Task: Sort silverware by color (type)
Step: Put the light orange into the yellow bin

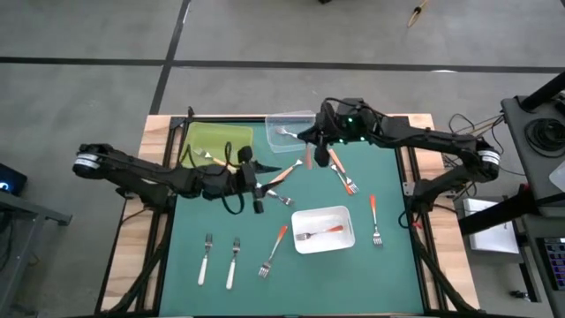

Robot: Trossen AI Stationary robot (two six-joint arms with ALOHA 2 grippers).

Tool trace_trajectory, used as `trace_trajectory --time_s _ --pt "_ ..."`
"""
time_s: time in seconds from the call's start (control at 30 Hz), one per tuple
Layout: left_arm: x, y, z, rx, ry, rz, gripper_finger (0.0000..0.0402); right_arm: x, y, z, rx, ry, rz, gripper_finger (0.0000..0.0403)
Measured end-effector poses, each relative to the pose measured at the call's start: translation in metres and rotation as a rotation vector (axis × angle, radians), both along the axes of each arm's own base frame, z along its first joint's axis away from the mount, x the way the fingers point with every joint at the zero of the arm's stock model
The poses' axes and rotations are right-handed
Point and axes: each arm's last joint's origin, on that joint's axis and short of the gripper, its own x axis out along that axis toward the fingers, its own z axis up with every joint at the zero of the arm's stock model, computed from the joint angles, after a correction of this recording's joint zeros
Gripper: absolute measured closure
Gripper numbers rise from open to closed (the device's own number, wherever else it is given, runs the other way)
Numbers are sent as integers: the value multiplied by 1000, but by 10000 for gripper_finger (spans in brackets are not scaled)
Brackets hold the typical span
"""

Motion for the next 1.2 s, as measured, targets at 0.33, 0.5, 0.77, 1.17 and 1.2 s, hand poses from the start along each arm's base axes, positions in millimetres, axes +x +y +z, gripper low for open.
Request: trace_trajectory --time_s 0.33,0.5,0.77,1.17,1.2 --pt "2 9 0 -74 -29 -18 229 10 27 -3 -59 4 111 394" --pt "5 15 -3 -105 -21 -22 184 13 30 -3 -69 5 122 394" --pt "27 44 -25 -148 -42 83 153 14 35 -3 -86 6 142 394" --pt "54 57 -53 -183 -126 3 166 15 37 -1 -104 -21 149 394" --pt "55 57 -55 -185 -132 2 166 15 37 0 -108 -26 149 394"
